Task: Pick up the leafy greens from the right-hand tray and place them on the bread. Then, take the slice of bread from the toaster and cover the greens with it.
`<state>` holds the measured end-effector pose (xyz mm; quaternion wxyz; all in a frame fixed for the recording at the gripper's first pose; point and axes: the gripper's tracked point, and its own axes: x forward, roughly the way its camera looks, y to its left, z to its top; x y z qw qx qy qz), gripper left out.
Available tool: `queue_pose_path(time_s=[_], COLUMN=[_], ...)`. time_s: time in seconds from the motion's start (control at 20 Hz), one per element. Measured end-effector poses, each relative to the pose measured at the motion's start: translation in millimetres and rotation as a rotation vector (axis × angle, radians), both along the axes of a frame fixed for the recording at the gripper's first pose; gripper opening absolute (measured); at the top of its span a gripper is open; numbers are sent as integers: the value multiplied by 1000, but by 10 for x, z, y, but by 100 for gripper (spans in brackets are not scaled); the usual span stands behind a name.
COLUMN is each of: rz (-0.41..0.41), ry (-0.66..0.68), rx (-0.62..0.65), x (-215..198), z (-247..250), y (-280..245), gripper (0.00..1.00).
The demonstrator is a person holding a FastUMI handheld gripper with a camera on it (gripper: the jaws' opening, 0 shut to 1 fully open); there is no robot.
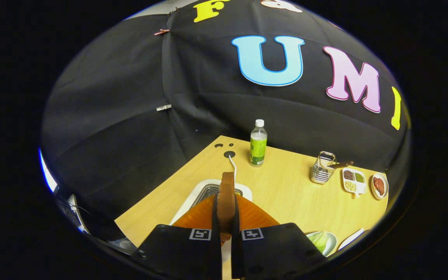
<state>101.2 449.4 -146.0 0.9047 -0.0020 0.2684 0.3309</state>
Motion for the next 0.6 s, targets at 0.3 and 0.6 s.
queue_pose_path(time_s=[0.3, 0.6], rz=[-65, -170], ry=[17, 111], rx=[85, 105], x=[91, 233], z=[277, -118], y=[-441, -1117], gripper=[13, 13])
